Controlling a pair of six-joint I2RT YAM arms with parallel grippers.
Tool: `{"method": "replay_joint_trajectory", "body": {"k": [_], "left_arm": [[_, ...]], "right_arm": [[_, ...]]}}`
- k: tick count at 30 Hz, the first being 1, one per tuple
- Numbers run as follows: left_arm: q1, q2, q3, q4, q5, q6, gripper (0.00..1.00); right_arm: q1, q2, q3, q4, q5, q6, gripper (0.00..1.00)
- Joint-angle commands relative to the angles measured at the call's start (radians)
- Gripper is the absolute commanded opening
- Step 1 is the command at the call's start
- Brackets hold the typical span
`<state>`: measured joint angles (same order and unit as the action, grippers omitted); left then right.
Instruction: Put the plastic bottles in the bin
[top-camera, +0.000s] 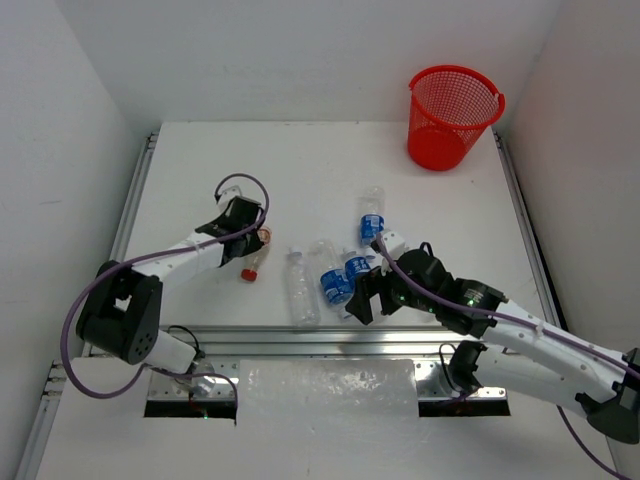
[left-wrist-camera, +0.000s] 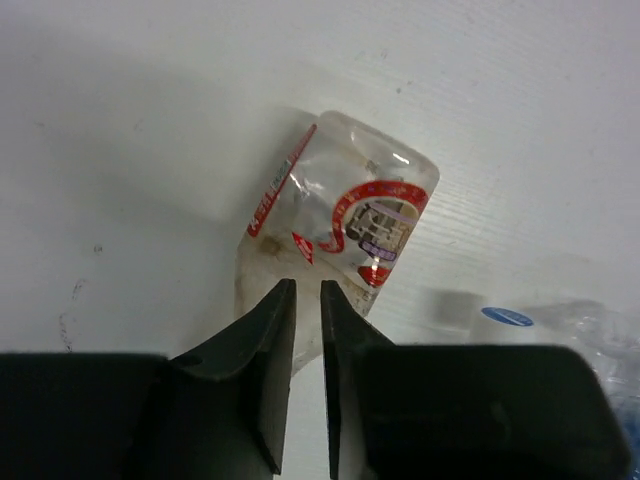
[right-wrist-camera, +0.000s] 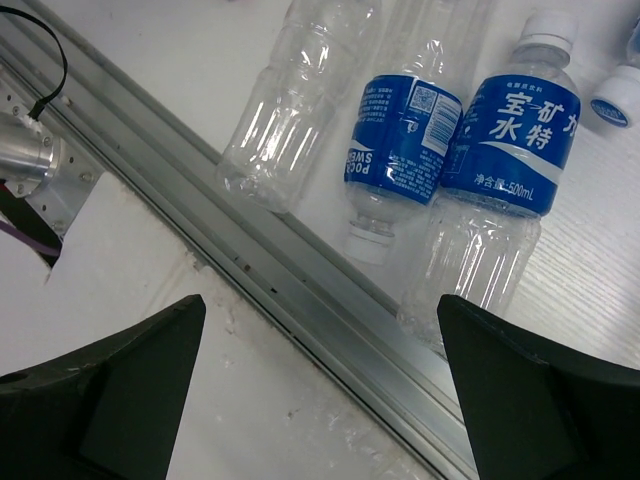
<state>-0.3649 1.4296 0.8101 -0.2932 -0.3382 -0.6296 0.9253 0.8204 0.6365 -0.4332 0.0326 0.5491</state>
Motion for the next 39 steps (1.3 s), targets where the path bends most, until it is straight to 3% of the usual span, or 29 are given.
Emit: {"method": "replay_joint_trajectory", "body": {"k": [1,5,8,23,26,29,30,32,35,39], "left_arm": [[0.009,0.037,0.026,-0.003,-0.007,0.036,0.15],[0.009,0.063,0.044,-0.006,0.010,0.054,0.51],[0.009,0.065,0.047,-0.003,0.014,0.060,0.65],[0.009,0.160,-0.006,0.132,0.180,0.096,0.75],[0.009,0.180,-0.020,0.163,0.185,0.091,0.72],[0.009,0.177,-0.031,0.180,0.180,0.087,0.62],[0.009,0.170,-0.032,0.184,0.173,0.088,0.44],[0.009,0.152,-0.034,0.183,0.153,0.088,0.23],[0.009,0.112,-0.031,0.157,0.136,0.085,0.02],[0.000,-0.010,-0.041,0.097,0.116,0.074,0.00]], "right_arm": [[0.003,0.002,0.045,0.060,-0.017,-0.014,0.99],[0.001,-0.003,0.045,0.051,-0.017,-0.018,0.99],[0.003,-0.006,0.040,0.040,-0.013,-0.023,0.99],[0.001,-0.004,0.006,0.051,-0.020,-0.032,0.99],[0.003,-0.006,0.005,0.048,-0.017,-0.035,0.99],[0.003,-0.006,0.008,0.047,-0.016,-0.038,0.99],[0.003,-0.004,0.008,0.047,-0.016,-0.038,0.99],[0.003,-0.001,0.009,0.047,-0.014,-0.040,0.99],[0.003,0.006,0.005,0.059,-0.016,-0.038,0.99],[0.003,0.022,-0.001,0.089,-0.028,-0.037,0.99]]}}
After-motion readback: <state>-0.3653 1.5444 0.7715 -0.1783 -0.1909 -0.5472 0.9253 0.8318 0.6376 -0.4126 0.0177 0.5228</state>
